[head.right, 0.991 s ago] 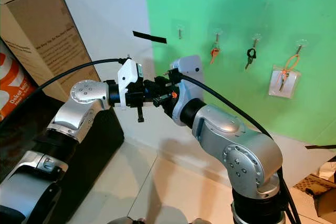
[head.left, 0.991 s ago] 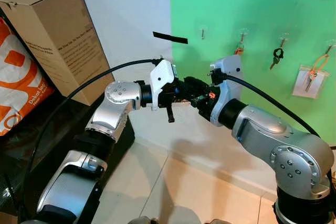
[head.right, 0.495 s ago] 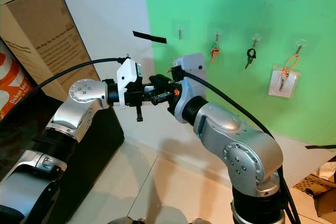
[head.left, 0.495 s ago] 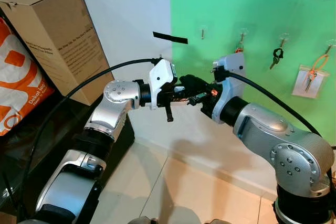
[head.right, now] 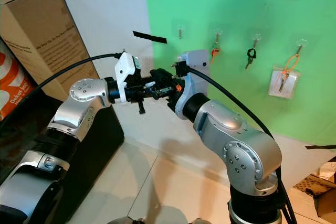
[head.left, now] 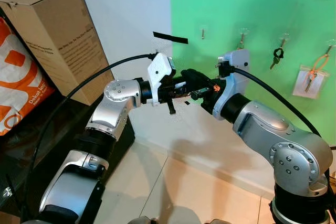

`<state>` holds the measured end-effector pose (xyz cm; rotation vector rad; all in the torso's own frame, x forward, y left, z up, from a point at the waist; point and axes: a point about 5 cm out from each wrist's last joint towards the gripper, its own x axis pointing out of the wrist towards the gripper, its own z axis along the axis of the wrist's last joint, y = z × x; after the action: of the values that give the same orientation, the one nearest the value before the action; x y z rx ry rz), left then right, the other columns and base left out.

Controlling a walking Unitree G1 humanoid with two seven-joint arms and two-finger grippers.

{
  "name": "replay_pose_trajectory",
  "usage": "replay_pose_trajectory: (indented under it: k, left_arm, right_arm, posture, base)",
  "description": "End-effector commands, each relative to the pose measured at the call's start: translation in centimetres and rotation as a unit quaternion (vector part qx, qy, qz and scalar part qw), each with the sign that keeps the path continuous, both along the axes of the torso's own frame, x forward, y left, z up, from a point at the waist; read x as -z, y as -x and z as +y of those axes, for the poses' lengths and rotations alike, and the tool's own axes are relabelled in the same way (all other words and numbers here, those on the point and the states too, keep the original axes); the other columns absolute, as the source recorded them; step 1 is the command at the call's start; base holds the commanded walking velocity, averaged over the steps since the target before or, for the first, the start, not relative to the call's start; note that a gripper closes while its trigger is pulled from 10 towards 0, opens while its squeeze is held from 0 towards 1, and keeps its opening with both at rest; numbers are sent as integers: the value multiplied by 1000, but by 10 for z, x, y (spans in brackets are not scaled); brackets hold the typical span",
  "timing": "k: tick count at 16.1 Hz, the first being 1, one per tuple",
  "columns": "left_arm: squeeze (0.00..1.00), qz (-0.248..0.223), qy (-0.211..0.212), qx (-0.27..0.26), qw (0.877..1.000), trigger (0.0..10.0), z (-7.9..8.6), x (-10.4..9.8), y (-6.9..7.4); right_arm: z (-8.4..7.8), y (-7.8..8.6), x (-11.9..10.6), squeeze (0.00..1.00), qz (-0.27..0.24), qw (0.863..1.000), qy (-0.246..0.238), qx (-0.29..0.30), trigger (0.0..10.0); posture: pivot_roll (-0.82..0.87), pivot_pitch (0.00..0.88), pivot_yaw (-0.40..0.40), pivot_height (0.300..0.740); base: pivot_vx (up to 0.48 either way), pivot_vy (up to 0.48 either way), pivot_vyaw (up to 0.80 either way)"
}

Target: Hang keys on a hook

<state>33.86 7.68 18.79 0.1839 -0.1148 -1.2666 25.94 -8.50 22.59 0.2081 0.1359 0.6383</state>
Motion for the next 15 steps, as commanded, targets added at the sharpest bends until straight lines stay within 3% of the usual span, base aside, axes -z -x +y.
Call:
replay_pose_trajectory:
  k: [1,15]
  left_arm:
    - [1000,-15,9,-5,1000,10000,1,-9,-1]
    - [1000,-4,-12,-24,1000,10000,26,0,12]
  right_arm:
    - [9,3,-1,0,0,1000,-2,-30,0]
    - [-10,-6,7,0,-3,999,21,28,0]
  posture:
    - [-187,0,82,740]
    - [-176,0,68,740]
  base:
    - [0,0,0]
    - [0,0,0]
